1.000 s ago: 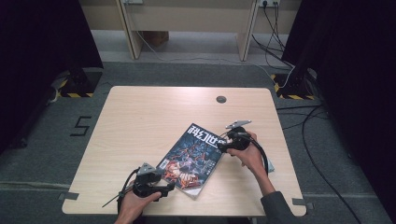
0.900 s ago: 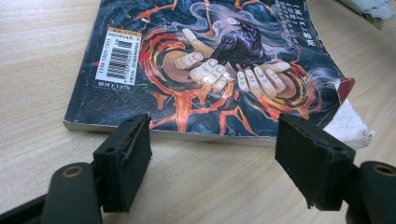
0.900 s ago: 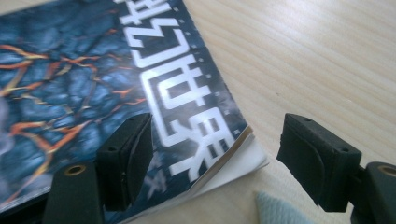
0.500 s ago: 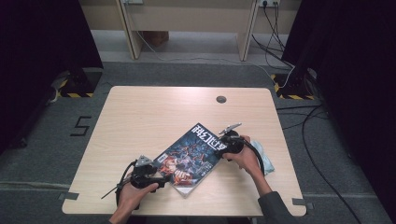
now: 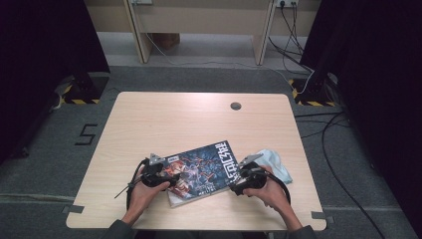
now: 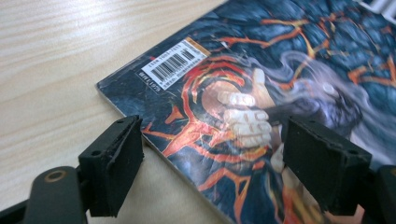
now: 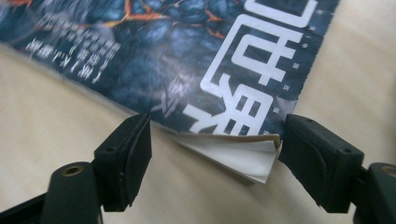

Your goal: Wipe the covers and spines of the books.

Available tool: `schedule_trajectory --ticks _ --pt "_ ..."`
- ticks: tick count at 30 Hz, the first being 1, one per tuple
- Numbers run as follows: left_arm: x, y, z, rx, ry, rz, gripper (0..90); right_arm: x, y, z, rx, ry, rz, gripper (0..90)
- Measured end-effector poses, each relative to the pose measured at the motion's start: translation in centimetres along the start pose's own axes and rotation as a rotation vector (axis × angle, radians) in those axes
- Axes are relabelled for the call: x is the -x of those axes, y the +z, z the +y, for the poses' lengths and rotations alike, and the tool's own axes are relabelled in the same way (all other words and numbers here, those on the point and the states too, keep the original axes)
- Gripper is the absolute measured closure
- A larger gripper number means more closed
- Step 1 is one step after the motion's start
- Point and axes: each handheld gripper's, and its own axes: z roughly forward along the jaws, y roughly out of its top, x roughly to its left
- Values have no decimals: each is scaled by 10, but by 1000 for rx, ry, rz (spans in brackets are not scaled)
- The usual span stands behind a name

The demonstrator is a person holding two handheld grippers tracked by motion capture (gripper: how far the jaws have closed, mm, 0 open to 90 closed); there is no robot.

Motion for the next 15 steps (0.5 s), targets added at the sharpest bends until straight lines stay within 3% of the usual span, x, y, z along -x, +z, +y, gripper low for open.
schedule_trajectory --ticks 3,4,9,11,15 --pt "1 -3 0 4 1 -4 221 6 -5 -5 38 34 38 297" --pt "2 -5 -1 8 1 -12 226 11 -8 -6 55 68 41 296" --pt "13 -20 -10 2 27 -38 230 25 -16 0 161 147 30 278" --pt "19 -24 -16 -17 42 -57 231 28 -12 4 155 161 18 278" --pt "30 -30 -27 -47 83 -72 234 27 3 13 113 137 -18 279"
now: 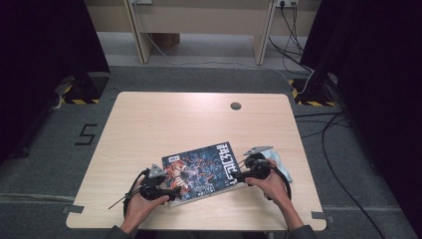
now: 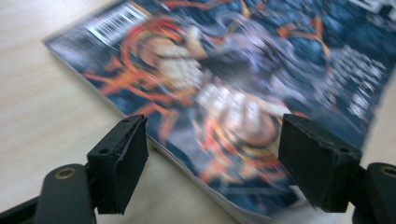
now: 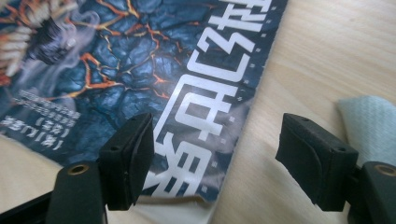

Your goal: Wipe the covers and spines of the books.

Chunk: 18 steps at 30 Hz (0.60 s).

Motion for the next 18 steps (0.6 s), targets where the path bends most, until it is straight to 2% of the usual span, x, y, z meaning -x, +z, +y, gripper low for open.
schedule_trajectory --ticks 5,9,12,14,16,18 --pt "0 0 -3 3 18 -3 244 -6 13 1 -50 -25 -9 295" --pt "-1 0 -1 -2 63 19 245 -13 10 -6 -49 -33 11 296" --pt "-6 1 0 4 62 40 243 -20 6 -13 -51 -38 5 288" --pt "-10 1 1 6 54 47 243 -25 2 -16 -62 -63 -4 295" --pt "-13 1 2 6 64 62 244 -31 -1 -19 -74 -92 -13 294" --pt "-15 1 4 10 76 83 244 -36 -3 -22 -83 -90 -11 293"
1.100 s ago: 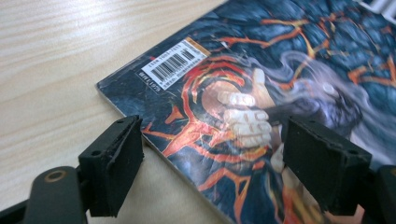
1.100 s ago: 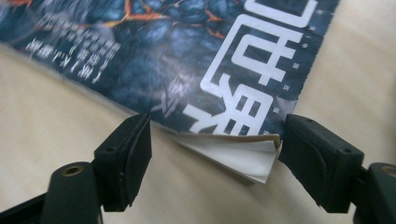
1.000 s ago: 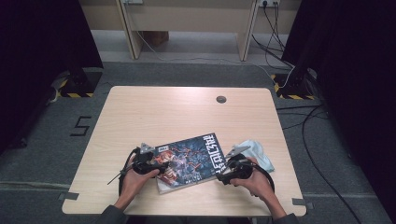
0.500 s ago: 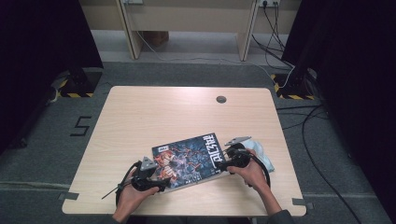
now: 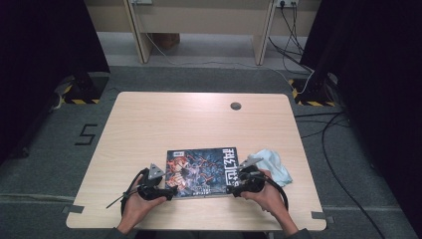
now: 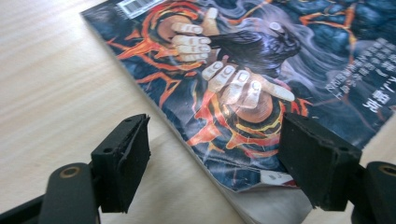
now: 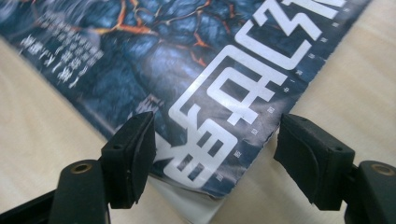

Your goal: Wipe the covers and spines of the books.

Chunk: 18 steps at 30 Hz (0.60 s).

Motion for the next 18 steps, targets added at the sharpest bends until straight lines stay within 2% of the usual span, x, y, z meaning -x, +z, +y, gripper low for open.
schedule_trajectory --ticks 2,3,6,10,14,16,18 --pt "-3 1 1 1 -1 11 244 -5 -1 -3 2 -12 4 293" --pt "-5 1 1 1 -8 14 243 -7 -2 -5 3 3 4 293" --pt "-10 3 3 0 -14 23 240 -14 -3 -8 9 -1 -5 293" --pt "-18 6 7 1 -26 37 231 -19 -7 -9 11 -9 21 326" --pt "-28 10 12 -5 -28 73 231 -10 -13 -5 79 13 -22 330" --pt "-34 12 16 -8 -34 95 231 0 -17 -1 134 37 -21 342" --pt "-40 15 19 -5 -43 114 228 11 -16 4 161 53 -39 353"
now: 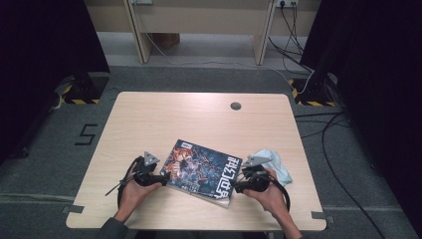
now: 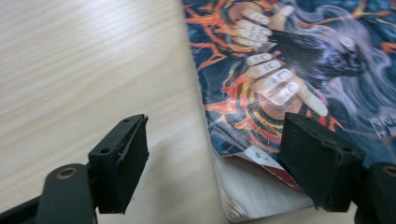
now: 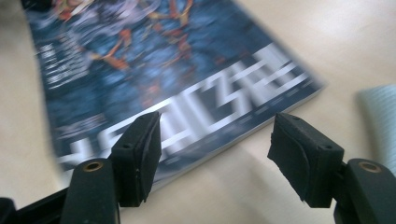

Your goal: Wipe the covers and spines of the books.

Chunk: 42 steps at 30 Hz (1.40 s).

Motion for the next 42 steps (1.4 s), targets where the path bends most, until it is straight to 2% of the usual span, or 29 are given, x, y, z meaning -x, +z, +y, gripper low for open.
schedule_trajectory --ticks 2,4,5,6,8,10,12,17,19,20,21,22,25,27,31,38,42 --pt "-3 3 3 -4 -12 8 229 7 5 4 7 15 -17 370" --pt "-4 5 5 -5 -26 9 232 14 10 8 0 6 -26 397" --pt "-4 5 6 -5 -26 8 238 16 13 10 4 12 -31 410" --pt "-4 4 6 -4 -21 7 249 18 16 13 -6 -4 -33 415" --pt "-3 3 5 13 -38 -5 281 19 20 17 -6 -8 -41 432" --pt "-1 0 4 29 -68 -28 273 23 24 22 -6 -19 -41 441" --pt "6 -6 1 50 -61 -34 260 25 28 27 -6 -22 -39 444" --pt "31 -27 -11 87 -55 -105 253 33 42 34 -28 -19 -13 434" --pt "44 -30 -19 65 -54 -160 254 36 48 34 -37 5 -10 436" --pt "50 -30 -23 55 -64 -193 255 37 50 34 -49 -3 -3 433" --pt "50 -30 -23 55 -64 -193 255 37 52 33 -64 -8 3 433" --pt "57 -29 -23 31 -59 -244 255 36 52 31 -64 -2 6 435" --pt "62 -24 -21 20 -62 -257 255 35 51 31 -71 -4 7 432" --pt "64 -20 -20 8 -82 -269 254 35 50 30 -74 -3 18 429" --pt "61 -18 -18 16 -112 -256 231 29 44 25 -101 -21 23 428" --pt "47 -5 -9 25 -167 -237 232 11 22 1 -130 -42 85 442" --pt "45 5 1 24 -152 -200 231 0 15 -10 -132 -45 112 447"
